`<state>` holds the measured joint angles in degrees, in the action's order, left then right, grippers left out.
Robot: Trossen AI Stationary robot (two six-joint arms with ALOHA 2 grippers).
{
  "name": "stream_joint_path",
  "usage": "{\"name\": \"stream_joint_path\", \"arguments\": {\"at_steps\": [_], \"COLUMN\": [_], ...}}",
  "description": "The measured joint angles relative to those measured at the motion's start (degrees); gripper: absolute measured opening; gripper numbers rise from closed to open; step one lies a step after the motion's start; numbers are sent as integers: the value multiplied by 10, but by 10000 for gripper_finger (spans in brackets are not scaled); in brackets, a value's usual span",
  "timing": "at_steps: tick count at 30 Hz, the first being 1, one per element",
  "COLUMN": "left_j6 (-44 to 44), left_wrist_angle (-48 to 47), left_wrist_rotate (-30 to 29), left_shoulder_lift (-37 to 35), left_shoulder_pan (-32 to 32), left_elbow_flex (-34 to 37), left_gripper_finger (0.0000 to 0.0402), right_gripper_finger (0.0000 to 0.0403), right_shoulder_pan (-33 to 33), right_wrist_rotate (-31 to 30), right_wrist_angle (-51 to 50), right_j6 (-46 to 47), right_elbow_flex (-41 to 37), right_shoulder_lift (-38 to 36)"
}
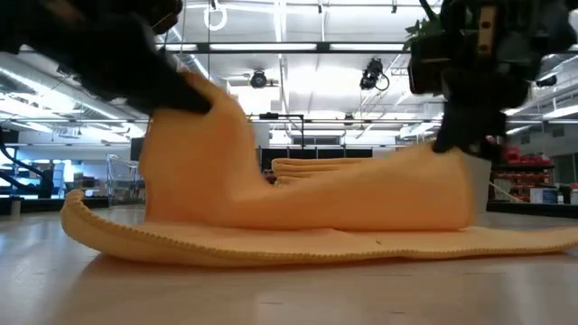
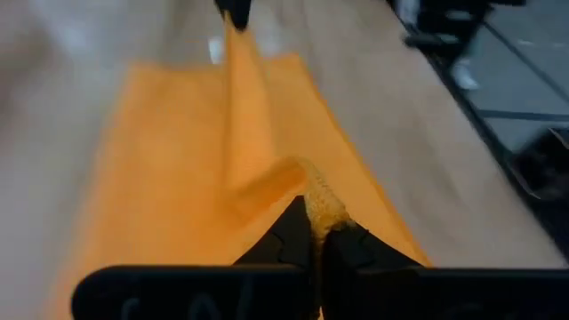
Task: Fold microfiber towels
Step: Fold the orange towel
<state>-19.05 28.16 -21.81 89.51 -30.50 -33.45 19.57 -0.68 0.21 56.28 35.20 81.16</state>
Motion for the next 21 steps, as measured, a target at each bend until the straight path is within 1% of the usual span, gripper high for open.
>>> {"name": "stream_joint_path", "arguments": {"at_steps": [3, 7, 9, 10, 11, 13, 14, 16, 18, 21], "left_j6": [57, 118, 136, 137, 133, 105, 90, 68, 52, 13], "left_wrist_angle": [-40, -121, -148, -162, -175, -178, -174, -168, -141, -89], "left_wrist_rotate": [-31, -35, -2, 27, 61, 114, 127, 130, 129, 128], "left_shoulder_lift": [-49, -126, -147, -152, -152, -143, -136, -117, -88, -35], "left_shoulder_pan": [32, 92, 118, 127, 131, 123, 111, 82, 51, 17], "left_elbow_flex": [0, 0, -1, -1, -1, 0, 0, 0, -1, -1], "left_gripper_finger": [15, 6, 8, 9, 10, 8, 6, 6, 8, 7], "right_gripper_finger": [3, 2, 2, 2, 2, 1, 1, 1, 1, 0], "right_shoulder_pan": [-55, -150, -179, -183, -182, -161, -138, -78, -22, 20], "right_wrist_rotate": [-16, -41, -42, -39, -25, 14, 22, 23, 6, -14], "right_wrist_angle": [-78, -169, -193, -207, -223, -255, -260, -259, -254, -236], "right_j6": [-98, -285, -394, -435, -457, -451, -437, -410, -391, -375], "right_elbow_flex": [6, 48, 69, 76, 81, 79, 73, 57, 52, 52], "right_shoulder_lift": [-66, -141, -157, -159, -157, -147, -141, -126, -103, -66]}}
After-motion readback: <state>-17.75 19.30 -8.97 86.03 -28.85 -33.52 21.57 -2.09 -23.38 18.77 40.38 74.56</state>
